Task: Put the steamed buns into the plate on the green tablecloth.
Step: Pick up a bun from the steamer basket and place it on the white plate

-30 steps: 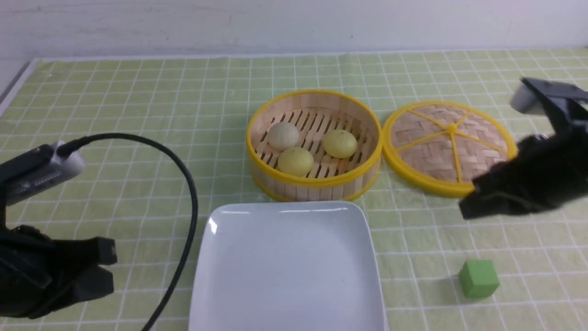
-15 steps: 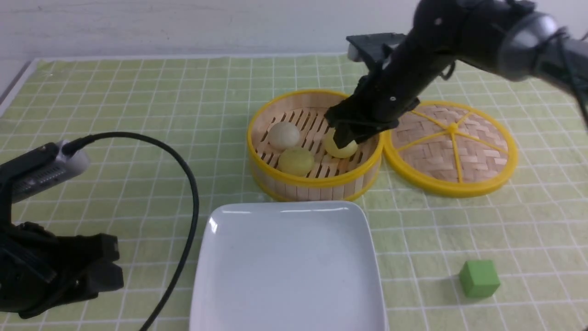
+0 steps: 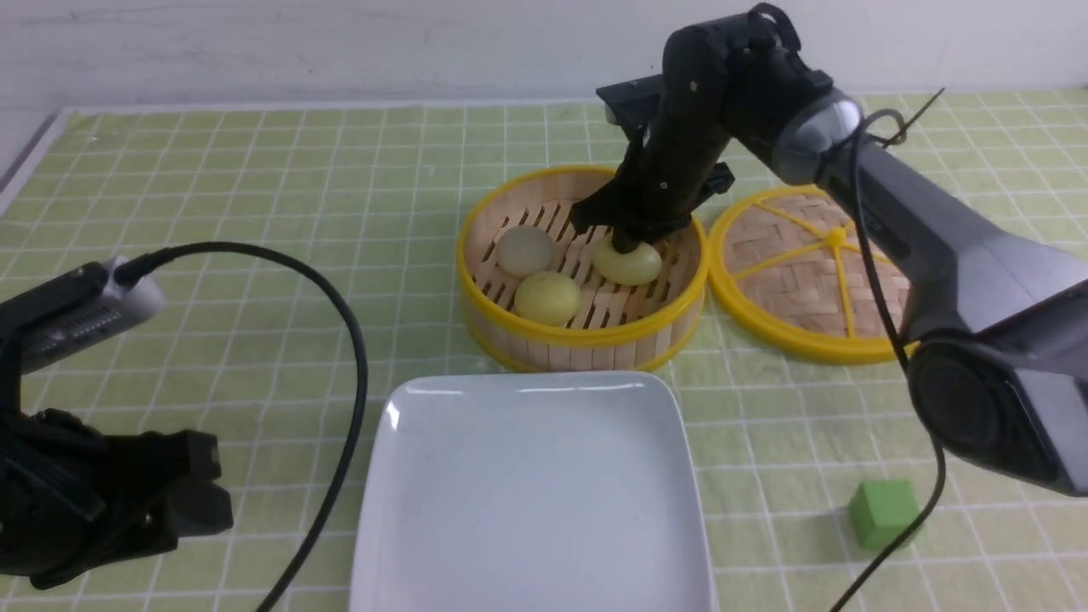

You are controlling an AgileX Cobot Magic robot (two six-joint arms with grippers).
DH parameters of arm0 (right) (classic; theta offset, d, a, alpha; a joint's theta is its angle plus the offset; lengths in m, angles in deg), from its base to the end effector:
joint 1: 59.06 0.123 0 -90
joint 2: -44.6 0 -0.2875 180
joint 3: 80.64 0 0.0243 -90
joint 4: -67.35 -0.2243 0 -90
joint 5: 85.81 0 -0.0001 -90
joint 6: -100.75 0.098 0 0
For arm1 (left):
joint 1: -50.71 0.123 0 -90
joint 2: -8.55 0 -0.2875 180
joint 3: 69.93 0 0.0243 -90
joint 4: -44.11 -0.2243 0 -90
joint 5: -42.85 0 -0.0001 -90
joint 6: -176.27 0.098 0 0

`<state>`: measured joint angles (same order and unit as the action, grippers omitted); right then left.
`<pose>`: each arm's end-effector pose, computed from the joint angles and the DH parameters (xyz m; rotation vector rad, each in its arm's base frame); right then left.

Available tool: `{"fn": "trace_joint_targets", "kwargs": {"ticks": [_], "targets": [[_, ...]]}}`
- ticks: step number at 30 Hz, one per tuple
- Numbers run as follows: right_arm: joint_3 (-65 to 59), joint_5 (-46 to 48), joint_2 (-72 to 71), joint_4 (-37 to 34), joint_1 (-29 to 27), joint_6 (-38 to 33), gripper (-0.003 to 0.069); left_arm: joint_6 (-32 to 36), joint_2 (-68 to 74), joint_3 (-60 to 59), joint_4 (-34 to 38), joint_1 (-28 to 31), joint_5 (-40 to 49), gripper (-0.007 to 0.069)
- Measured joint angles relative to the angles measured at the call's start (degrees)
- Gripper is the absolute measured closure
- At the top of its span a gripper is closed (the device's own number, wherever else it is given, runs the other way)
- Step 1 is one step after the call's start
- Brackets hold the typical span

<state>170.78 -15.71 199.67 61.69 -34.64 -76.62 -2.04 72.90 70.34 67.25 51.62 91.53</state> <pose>0.4735 0.2250 0.2057 -0.4955 2.6602 0.2802 0.1457 -0.0266 0.2697 -0.2381 2.6148 -0.4729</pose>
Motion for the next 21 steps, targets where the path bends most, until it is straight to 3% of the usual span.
{"fn": "trace_joint_targets", "kwargs": {"ticks": [6,13,17,21], "targets": [[-4.0,1.3,-9.4,-3.3,1.2,0.3,0.0647,0.0,0.0,0.0,0.0,0.0,0.0,0.0307],[-39.7,0.2,-35.2,-6.0,10.5,3.8,0.0646,0.0,0.0,0.0,0.0,0.0,-1.3,0.0307],[-58.8,-11.0,-37.7,-6.3,15.0,6.4,0.0633,0.0,0.0,0.0,0.0,0.0,-2.2,0.0307],[-67.3,-21.0,-36.8,-5.6,16.5,6.9,0.0568,0.0,0.1,0.0,0.1,0.0,-3.6,0.0307]]}}
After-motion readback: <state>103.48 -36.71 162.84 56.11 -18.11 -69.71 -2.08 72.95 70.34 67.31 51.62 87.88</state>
